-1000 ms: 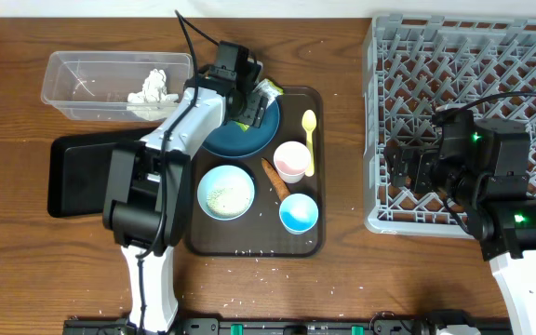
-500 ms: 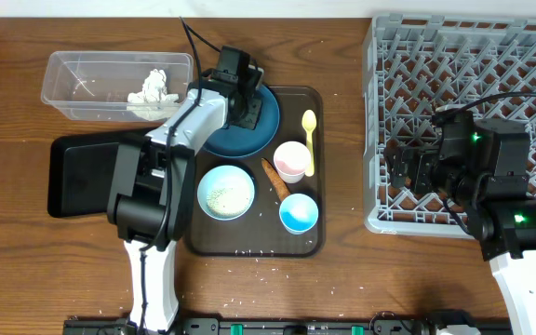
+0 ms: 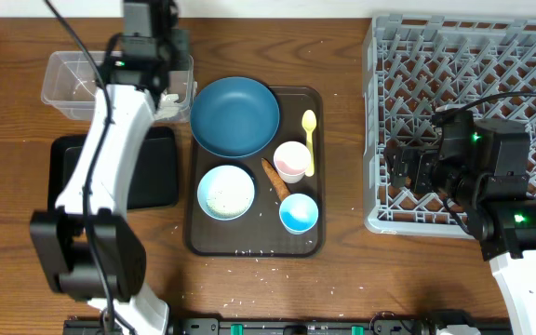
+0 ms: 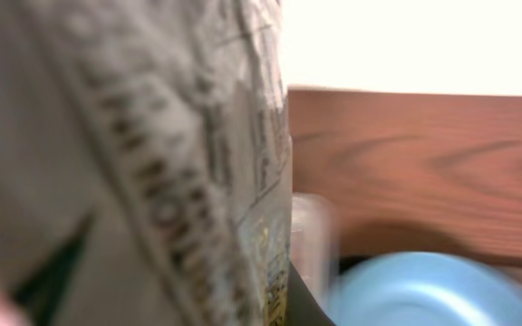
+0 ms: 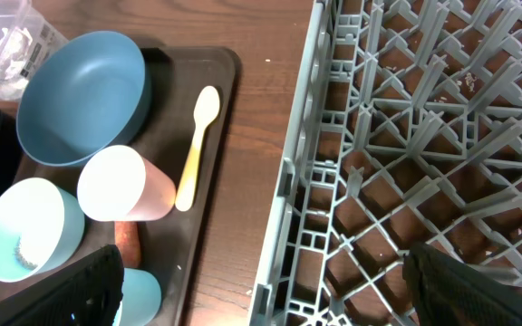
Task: Sort waste into correct bins and load items into the dishwasher rack
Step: 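Drop the wrapper into the clear plastic bin with the left gripper, then grasp the light-blue rice bowl rim with the left gripper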
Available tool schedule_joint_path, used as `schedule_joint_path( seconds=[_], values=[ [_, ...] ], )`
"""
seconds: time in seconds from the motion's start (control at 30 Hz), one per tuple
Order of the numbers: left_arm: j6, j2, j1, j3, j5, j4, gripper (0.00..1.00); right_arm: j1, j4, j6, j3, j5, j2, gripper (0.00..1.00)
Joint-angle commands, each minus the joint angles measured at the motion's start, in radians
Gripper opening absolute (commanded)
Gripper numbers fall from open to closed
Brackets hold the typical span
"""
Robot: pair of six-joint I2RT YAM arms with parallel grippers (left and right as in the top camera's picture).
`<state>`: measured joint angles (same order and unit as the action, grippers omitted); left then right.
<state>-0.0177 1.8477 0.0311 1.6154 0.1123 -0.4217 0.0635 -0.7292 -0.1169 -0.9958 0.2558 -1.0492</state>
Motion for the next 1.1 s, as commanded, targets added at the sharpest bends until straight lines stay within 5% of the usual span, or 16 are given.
schedule_joint_path(
  seconds=[0.0,0.1,0.33,0.73,0.87,1.07],
  values=[
    [-0.019,0.106,-0.047,-0.024,0.053,-0.002,0.23,0.007,0.001,0.009,-0.017,0.011,0.002,0.97],
    [-0.019,0.143,-0.062,-0.024,0.053,-0.003,0.54,0.007,0.006,0.01,-0.017,0.011,0.002,0.97],
    [-0.008,0.059,-0.037,-0.018,0.053,-0.021,0.72,0.007,0.011,0.01,-0.017,0.011,0.002,0.97],
    [0.211,-0.213,0.135,-0.064,-0.192,-0.635,0.75,0.007,0.01,0.01,-0.017,0.011,0.002,0.98],
    [0.223,-0.212,0.234,-0.175,-0.217,-0.64,0.74,0.007,0.011,0.01,-0.017,0.01,0.002,0.98],
    [0.238,-0.212,0.365,-0.409,-0.259,-0.437,0.7,0.007,0.01,0.01,-0.017,0.011,0.002,0.98]
  ],
)
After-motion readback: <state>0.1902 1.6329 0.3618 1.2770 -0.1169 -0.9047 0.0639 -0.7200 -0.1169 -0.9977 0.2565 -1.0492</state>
